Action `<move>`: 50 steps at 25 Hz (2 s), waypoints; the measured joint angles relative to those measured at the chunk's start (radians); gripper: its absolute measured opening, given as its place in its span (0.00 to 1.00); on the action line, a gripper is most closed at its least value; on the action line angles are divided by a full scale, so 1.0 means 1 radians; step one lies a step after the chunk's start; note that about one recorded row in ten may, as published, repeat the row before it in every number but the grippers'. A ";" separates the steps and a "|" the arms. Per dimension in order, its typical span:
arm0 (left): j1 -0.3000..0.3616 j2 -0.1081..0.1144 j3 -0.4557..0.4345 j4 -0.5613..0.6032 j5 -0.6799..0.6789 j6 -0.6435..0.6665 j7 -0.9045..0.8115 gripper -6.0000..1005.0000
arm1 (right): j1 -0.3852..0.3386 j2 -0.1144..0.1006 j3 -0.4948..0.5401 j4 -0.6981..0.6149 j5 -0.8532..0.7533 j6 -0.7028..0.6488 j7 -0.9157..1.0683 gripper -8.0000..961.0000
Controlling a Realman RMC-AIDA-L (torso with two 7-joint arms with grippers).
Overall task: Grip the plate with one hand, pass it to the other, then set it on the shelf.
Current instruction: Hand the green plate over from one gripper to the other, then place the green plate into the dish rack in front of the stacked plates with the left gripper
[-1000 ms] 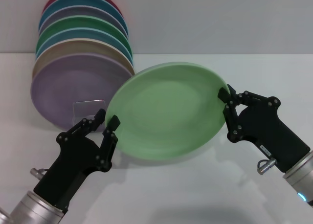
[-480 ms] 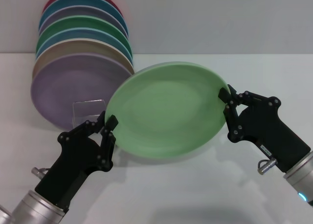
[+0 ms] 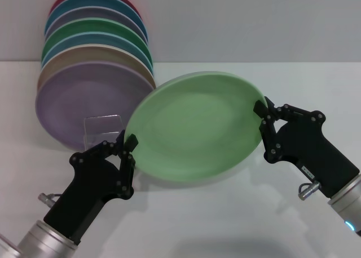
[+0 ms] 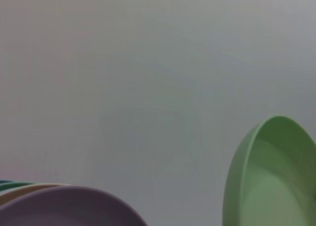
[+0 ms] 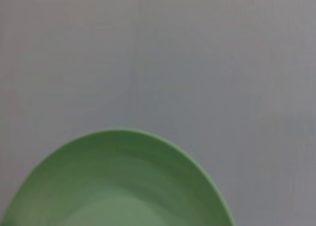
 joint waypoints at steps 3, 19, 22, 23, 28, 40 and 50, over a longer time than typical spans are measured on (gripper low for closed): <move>0.000 0.000 -0.001 -0.004 -0.002 0.000 0.003 0.08 | 0.000 0.000 0.000 0.000 0.000 0.000 0.000 0.04; 0.018 0.002 -0.024 -0.019 -0.051 -0.003 0.005 0.08 | 0.000 -0.004 -0.005 -0.043 0.004 0.085 0.001 0.05; 0.025 0.005 -0.025 -0.020 -0.054 0.022 0.001 0.08 | -0.002 -0.005 -0.003 -0.069 0.006 0.138 0.001 0.24; 0.027 0.005 -0.026 -0.020 -0.054 0.037 0.000 0.07 | -0.003 -0.005 -0.002 -0.080 0.006 0.163 0.001 0.26; 0.054 0.013 -0.028 -0.018 -0.055 0.137 -0.020 0.05 | -0.005 -0.005 0.013 -0.116 0.008 0.235 0.005 0.35; 0.037 0.011 -0.236 0.049 -0.049 0.371 0.024 0.05 | 0.015 -0.003 0.023 -0.236 0.009 0.264 0.024 0.35; -0.069 0.016 -0.334 0.194 -0.046 0.546 0.241 0.05 | 0.066 -0.004 0.083 -0.355 0.011 0.252 0.065 0.35</move>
